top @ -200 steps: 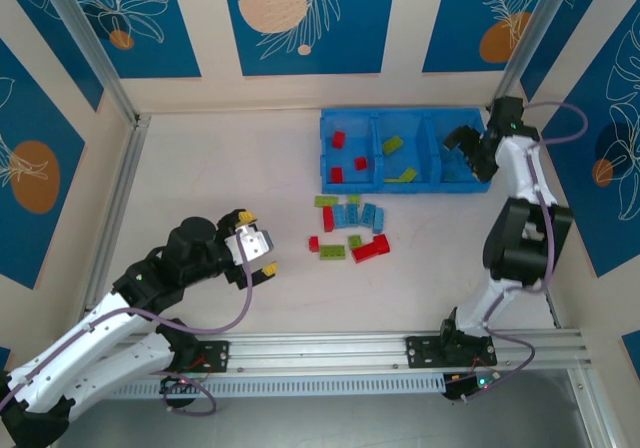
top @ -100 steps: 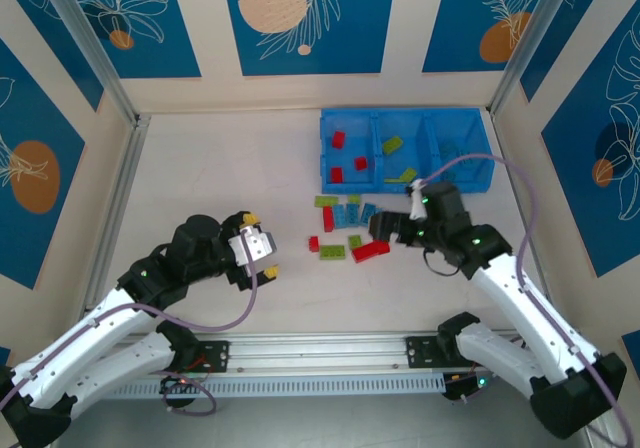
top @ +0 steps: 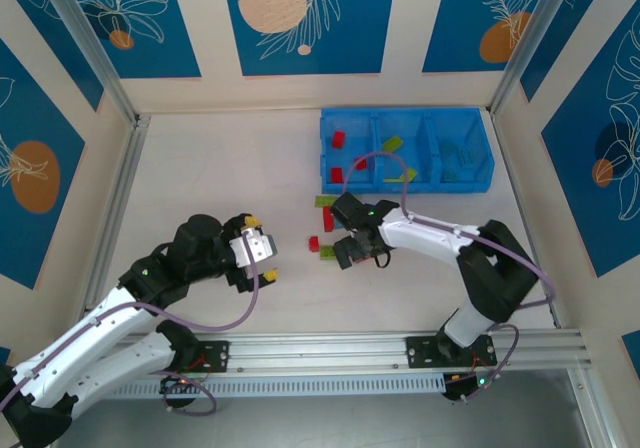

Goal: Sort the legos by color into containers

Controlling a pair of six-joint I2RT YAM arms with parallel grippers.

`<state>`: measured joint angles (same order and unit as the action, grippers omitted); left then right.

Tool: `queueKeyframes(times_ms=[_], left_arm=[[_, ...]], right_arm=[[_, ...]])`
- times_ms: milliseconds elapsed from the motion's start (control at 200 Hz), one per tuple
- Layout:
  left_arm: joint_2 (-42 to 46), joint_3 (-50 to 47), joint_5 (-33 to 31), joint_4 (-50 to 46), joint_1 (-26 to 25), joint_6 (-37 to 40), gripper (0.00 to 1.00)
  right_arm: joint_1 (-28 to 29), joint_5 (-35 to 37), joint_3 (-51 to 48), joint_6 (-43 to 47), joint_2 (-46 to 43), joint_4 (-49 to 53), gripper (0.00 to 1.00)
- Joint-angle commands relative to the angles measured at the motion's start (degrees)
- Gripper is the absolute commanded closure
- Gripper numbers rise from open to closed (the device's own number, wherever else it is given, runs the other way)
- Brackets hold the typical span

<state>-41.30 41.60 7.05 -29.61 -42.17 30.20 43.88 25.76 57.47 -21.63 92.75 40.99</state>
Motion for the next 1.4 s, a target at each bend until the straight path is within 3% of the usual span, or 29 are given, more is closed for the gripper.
queueKeyframes(times_ms=[0, 415, 550, 805, 1010, 1395], left_arm=[[0.96, 0.76, 0.95, -0.73, 0.69, 0.97, 0.00], [0.96, 0.82, 1.45, -0.81, 0.70, 1.07, 0.00], [0.96, 0.85, 1.65, -0.73, 0.70, 1.07, 0.00], [1.31, 0.76, 1.39, -0.81, 0.73, 1.06, 0.00], [1.05, 0.83, 1.65, -0.83, 0.77, 1.01, 0.00], [1.15, 0.86, 1.44, -0.83, 0.76, 1.13, 0.00]], right_arm=[[0.24, 1.44, 3.42, 1.72, 2.49, 1.58, 0.05], [0.66, -1.78, 3.64, -3.03, 7.26, 6.01, 0.07], [0.95, -3.10, 3.35, -3.58, 6.31, 5.11, 0.15], [1.06, -3.65, 3.01, -5.44, 7.44, 3.05, 0.45], [2.01, -3.56, 2.44, -6.27, 6.02, 2.64, 0.55], [1.10, -0.47, -1.57, -8.22, -9.80, -4.69, 0.77]])
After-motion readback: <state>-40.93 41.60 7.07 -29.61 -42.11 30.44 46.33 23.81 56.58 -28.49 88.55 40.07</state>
